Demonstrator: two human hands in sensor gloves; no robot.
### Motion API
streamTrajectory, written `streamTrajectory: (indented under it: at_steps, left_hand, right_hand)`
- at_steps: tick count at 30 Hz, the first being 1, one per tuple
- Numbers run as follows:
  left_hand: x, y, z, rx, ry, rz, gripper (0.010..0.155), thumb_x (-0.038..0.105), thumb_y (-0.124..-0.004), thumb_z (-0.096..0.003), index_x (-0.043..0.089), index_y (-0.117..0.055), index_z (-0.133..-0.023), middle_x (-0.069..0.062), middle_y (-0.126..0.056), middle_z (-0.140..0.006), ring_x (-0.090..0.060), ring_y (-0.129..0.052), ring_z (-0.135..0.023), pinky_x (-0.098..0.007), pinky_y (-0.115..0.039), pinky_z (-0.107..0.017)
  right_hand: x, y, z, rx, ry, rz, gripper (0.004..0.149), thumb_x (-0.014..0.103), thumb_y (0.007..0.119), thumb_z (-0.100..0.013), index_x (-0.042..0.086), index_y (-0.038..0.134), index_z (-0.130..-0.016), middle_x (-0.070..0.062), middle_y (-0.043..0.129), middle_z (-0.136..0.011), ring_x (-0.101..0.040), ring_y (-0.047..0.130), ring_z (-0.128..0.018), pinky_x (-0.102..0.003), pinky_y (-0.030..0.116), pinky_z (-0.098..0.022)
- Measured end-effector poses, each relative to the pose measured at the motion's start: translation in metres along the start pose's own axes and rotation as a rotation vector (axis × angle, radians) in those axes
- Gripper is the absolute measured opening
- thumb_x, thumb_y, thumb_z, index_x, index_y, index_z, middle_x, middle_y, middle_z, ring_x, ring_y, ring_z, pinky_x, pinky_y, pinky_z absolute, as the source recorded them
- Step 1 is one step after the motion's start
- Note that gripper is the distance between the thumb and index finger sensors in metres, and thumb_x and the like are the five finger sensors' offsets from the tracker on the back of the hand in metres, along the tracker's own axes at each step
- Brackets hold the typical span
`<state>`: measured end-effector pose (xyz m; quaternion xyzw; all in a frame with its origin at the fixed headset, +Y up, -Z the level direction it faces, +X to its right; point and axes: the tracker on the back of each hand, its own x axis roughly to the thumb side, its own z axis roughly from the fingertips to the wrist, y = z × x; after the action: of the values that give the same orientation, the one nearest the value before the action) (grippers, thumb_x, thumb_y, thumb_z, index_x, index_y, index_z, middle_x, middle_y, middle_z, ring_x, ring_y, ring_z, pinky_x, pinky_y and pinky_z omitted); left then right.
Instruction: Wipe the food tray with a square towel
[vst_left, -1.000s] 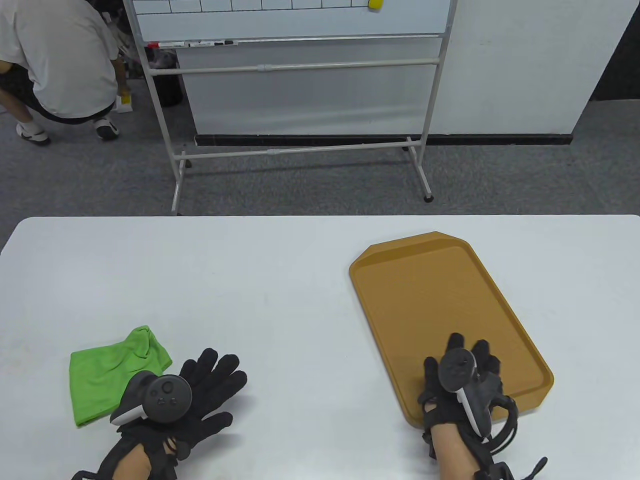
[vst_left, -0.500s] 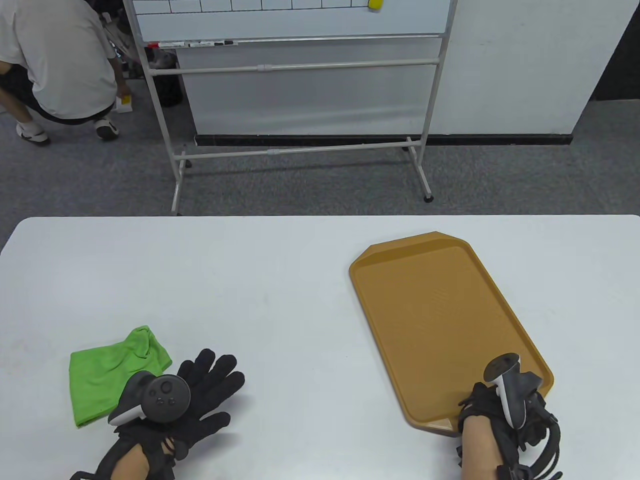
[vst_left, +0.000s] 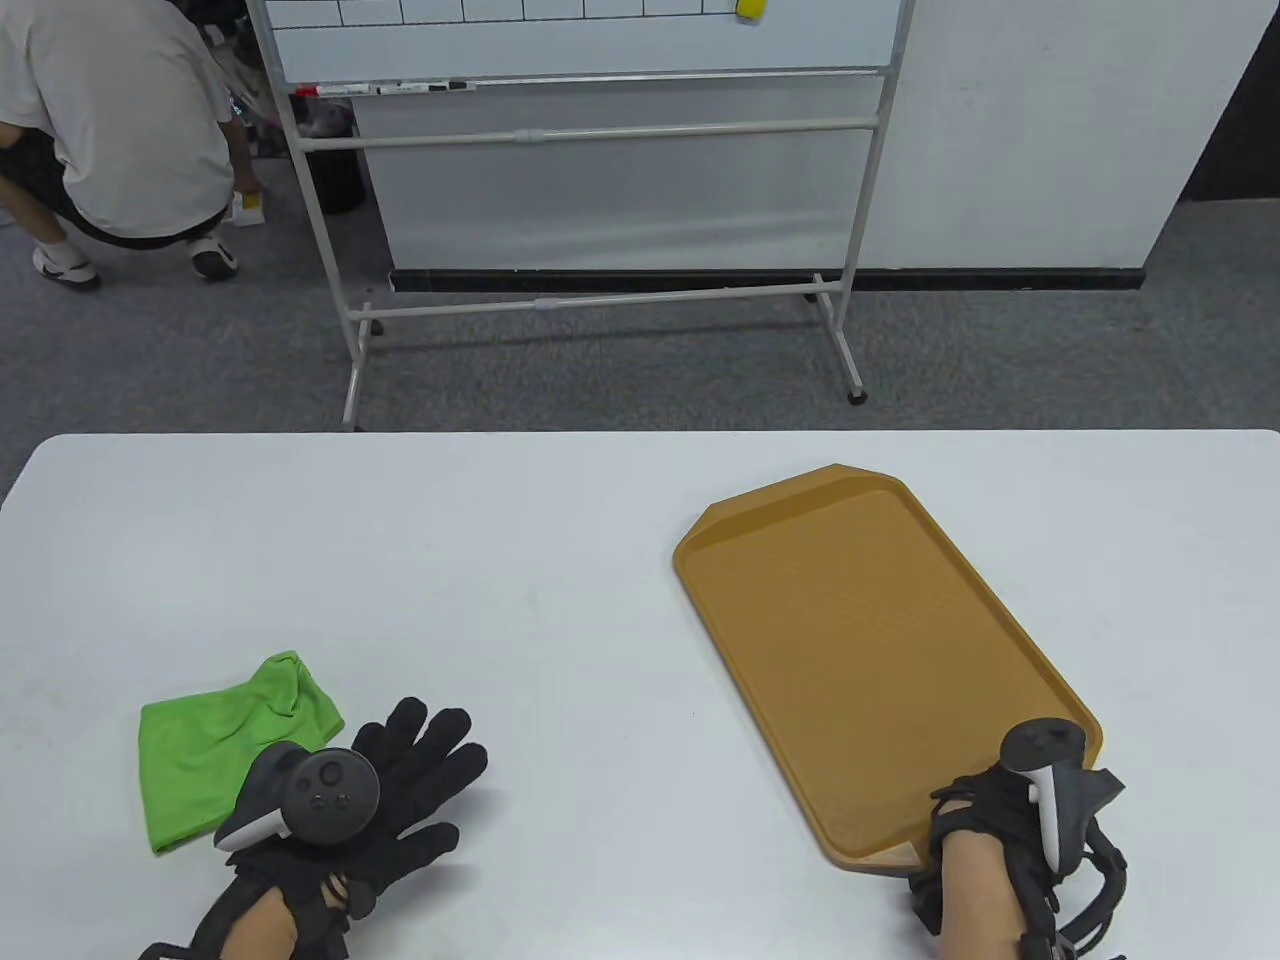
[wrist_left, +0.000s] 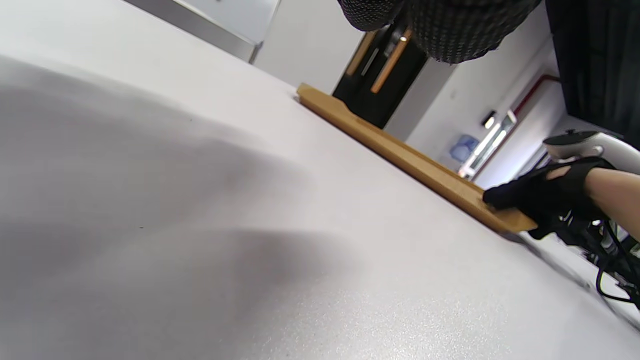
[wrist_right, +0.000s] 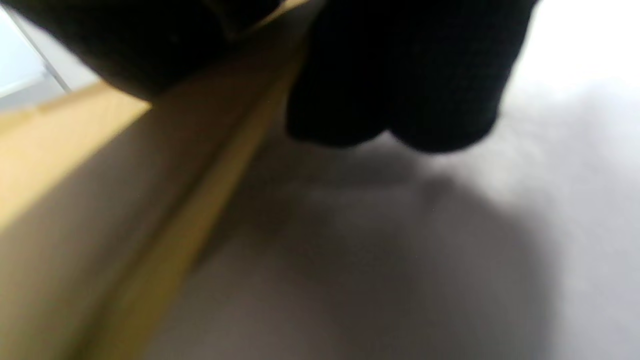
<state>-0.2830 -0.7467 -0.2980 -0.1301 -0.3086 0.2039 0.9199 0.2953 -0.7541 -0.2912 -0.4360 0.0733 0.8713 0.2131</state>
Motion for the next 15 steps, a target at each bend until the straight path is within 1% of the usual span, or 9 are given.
streamTrajectory:
  at_steps: [1,4,7,10,11,15]
  left_hand:
    - [0.000,0.000,0.000,0.001,0.000,0.001,0.071,0.057,-0.065,-0.0497,0.035,-0.037,-0.111,0.008,-0.010,-0.119,-0.038,-0.001,-0.106,-0.062,-0.013,-0.074]
    - [0.000,0.000,-0.001,0.002,-0.004,0.009,0.071,0.057,-0.065,-0.0498,0.035,-0.037,-0.111,0.008,-0.010,-0.119,-0.038,-0.001,-0.106,-0.062,-0.013,-0.074]
    - [0.000,0.000,0.000,0.009,-0.003,0.005,0.071,0.056,-0.065,-0.0498,0.035,-0.037,-0.111,0.008,-0.010,-0.119,-0.038,-0.001,-0.106,-0.062,-0.013,-0.074]
    - [-0.001,0.001,0.001,0.016,-0.002,0.008,0.071,0.056,-0.065,-0.0498,0.035,-0.037,-0.112,0.008,-0.010,-0.119,-0.038,-0.001,-0.106,-0.062,-0.013,-0.074]
    - [-0.001,0.001,0.001,0.017,-0.001,0.009,0.071,0.056,-0.065,-0.0499,0.035,-0.037,-0.111,0.008,-0.010,-0.119,-0.038,-0.001,-0.106,-0.062,-0.013,-0.074]
    - [-0.001,0.002,0.001,0.017,0.003,0.006,0.071,0.056,-0.065,-0.0498,0.035,-0.038,-0.112,0.008,-0.010,-0.119,-0.039,-0.002,-0.106,-0.063,-0.014,-0.074]
  right_hand:
    - [0.001,-0.002,0.001,-0.008,-0.018,-0.011,0.071,0.043,0.088,-0.043,0.025,0.059,-0.106,-0.027,0.065,-0.092,-0.017,0.102,-0.042,-0.034,0.094,-0.028]
    - [0.009,-0.008,0.007,-0.014,-0.122,-0.035,0.068,0.038,0.086,-0.044,0.025,0.059,-0.106,-0.028,0.061,-0.098,-0.018,0.101,-0.043,-0.034,0.094,-0.029]
    - [0.014,-0.007,0.009,0.062,-0.204,-0.060,0.070,0.035,0.083,-0.046,0.025,0.051,-0.108,-0.027,0.054,-0.103,-0.020,0.097,-0.046,-0.037,0.089,-0.033]
    - [0.024,-0.005,0.016,0.080,-0.278,-0.012,0.068,0.032,0.081,-0.046,0.028,0.051,-0.107,-0.025,0.050,-0.108,-0.024,0.093,-0.051,-0.041,0.086,-0.038]
    - [0.027,-0.004,0.018,0.088,-0.304,0.013,0.067,0.032,0.080,-0.046,0.029,0.051,-0.107,-0.024,0.051,-0.109,-0.024,0.093,-0.052,-0.042,0.085,-0.039]
    - [0.041,0.005,0.026,0.166,-0.431,0.051,0.066,0.031,0.077,-0.047,0.033,0.049,-0.107,-0.020,0.048,-0.112,-0.026,0.091,-0.056,-0.043,0.083,-0.042]
